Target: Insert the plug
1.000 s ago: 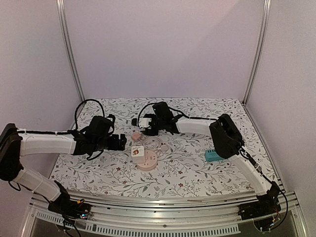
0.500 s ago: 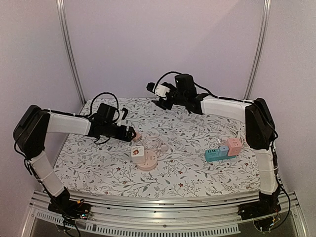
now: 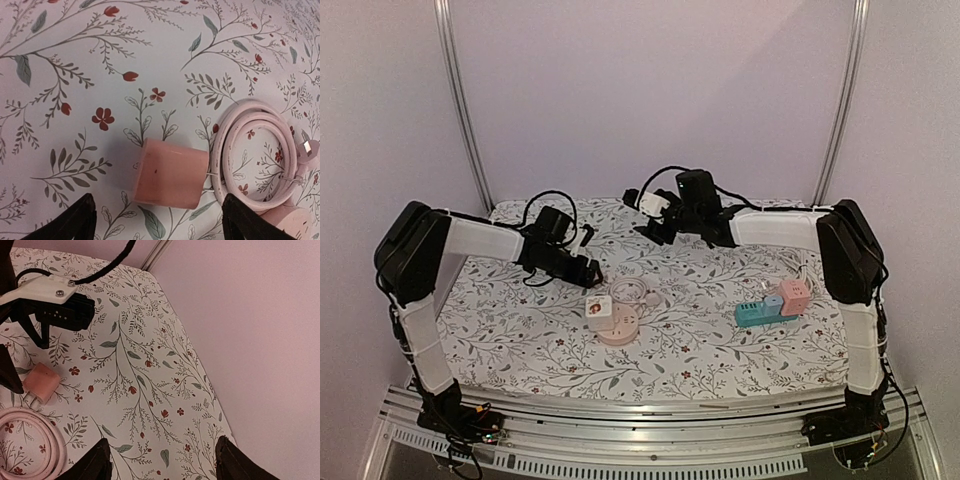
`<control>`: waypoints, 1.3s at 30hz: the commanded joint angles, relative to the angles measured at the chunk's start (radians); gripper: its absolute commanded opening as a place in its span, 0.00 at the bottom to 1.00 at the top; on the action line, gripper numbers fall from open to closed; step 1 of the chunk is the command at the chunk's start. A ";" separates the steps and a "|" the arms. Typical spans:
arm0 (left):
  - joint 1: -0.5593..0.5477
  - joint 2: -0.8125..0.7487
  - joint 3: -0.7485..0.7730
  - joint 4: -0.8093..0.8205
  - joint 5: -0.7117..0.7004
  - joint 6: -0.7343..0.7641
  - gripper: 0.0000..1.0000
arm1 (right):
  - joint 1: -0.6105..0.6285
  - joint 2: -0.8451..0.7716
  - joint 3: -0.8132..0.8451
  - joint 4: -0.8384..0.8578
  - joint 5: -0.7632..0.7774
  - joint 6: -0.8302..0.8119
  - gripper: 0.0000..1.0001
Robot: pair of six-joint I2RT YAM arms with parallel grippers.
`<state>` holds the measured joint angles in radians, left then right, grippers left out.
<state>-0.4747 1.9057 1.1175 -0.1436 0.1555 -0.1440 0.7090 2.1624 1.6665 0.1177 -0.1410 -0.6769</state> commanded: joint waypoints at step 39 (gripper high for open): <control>-0.093 -0.140 0.021 -0.034 -0.152 0.014 0.24 | 0.005 -0.172 -0.122 0.089 0.135 0.321 0.74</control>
<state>-0.5400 1.8462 1.1770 -0.2310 0.0219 -0.1532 0.7090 2.0567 1.5364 0.2024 -0.0757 -0.5072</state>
